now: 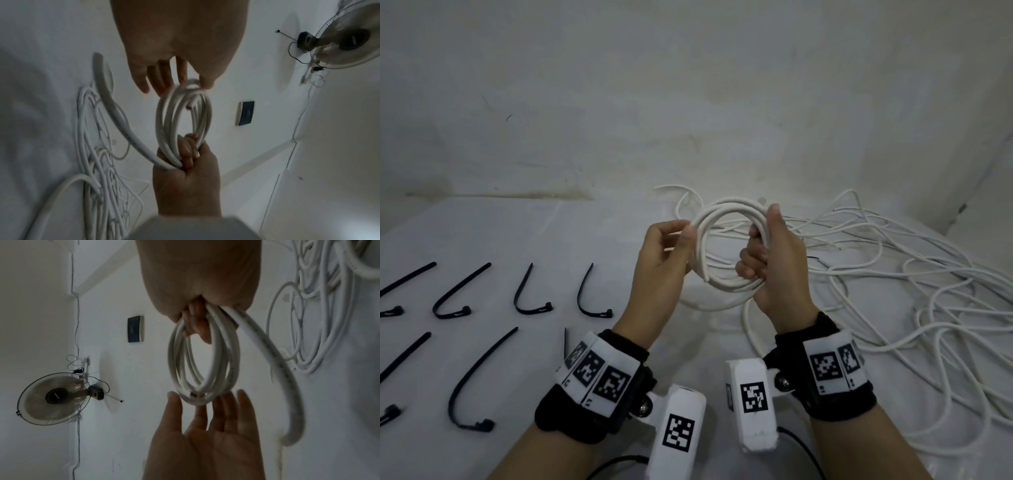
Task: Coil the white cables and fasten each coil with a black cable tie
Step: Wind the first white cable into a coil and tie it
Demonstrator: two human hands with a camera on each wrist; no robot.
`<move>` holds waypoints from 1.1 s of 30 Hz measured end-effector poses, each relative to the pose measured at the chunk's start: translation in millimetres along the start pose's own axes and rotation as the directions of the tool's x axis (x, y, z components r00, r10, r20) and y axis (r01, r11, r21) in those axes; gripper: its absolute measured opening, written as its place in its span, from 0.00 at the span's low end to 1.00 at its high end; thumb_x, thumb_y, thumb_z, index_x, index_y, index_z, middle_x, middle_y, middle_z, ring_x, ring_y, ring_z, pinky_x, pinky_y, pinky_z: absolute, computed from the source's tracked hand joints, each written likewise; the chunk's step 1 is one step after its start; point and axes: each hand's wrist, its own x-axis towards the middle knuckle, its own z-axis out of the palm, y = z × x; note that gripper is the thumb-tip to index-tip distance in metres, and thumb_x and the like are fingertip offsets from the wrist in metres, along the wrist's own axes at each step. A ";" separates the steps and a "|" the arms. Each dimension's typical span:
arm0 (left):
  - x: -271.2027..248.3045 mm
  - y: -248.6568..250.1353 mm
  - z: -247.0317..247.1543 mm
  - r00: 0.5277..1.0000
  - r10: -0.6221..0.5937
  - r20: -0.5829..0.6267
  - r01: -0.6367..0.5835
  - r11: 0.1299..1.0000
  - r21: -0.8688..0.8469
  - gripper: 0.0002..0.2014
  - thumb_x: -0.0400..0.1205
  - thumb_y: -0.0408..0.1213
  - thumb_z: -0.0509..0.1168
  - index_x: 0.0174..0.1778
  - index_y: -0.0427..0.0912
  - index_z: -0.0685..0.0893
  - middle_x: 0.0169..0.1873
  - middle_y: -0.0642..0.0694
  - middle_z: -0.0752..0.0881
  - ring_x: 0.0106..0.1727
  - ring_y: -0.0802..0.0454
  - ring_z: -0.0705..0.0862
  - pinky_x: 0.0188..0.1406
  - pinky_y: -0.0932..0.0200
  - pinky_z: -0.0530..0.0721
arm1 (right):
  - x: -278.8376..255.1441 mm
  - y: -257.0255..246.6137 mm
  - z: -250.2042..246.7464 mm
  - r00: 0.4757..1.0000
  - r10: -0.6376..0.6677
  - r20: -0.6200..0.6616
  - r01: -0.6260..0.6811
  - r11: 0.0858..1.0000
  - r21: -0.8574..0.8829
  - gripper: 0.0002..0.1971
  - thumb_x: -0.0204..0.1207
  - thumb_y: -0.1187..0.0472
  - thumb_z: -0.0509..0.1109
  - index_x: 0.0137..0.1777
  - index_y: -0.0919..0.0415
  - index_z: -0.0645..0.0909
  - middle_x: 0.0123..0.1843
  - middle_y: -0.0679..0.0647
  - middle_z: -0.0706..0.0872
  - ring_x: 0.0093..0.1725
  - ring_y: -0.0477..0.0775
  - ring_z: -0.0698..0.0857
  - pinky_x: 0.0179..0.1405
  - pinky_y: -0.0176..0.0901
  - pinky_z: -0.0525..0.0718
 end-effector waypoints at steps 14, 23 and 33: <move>0.7 -2.2 -10.4 0.867 -0.405 0.291 0.376 0.914 0.150 0.09 0.87 0.34 0.57 0.50 0.35 0.81 0.41 0.44 0.90 0.37 0.55 0.90 0.32 0.66 0.85 | 6.1 -4.2 -5.7 0.983 0.015 -0.184 0.035 0.963 0.269 0.24 0.85 0.45 0.56 0.31 0.59 0.68 0.17 0.47 0.59 0.14 0.44 0.58 0.13 0.31 0.60; 1.1 -3.4 -4.6 0.965 -0.258 0.055 0.263 0.939 -0.222 0.08 0.82 0.27 0.63 0.55 0.40 0.82 0.35 0.42 0.89 0.36 0.52 0.89 0.37 0.61 0.87 | -1.4 7.6 4.6 0.993 0.085 -0.083 -0.055 0.948 0.315 0.24 0.85 0.44 0.55 0.32 0.59 0.68 0.16 0.47 0.59 0.14 0.43 0.58 0.13 0.30 0.62; 5.1 -0.2 -12.3 0.953 -0.191 0.236 0.222 0.968 -0.113 0.09 0.80 0.25 0.63 0.48 0.39 0.87 0.41 0.44 0.87 0.44 0.49 0.81 0.46 0.56 0.79 | -7.6 11.9 11.0 0.990 0.110 -0.086 -0.078 0.947 0.313 0.23 0.84 0.43 0.55 0.34 0.59 0.68 0.18 0.47 0.59 0.15 0.44 0.58 0.13 0.32 0.63</move>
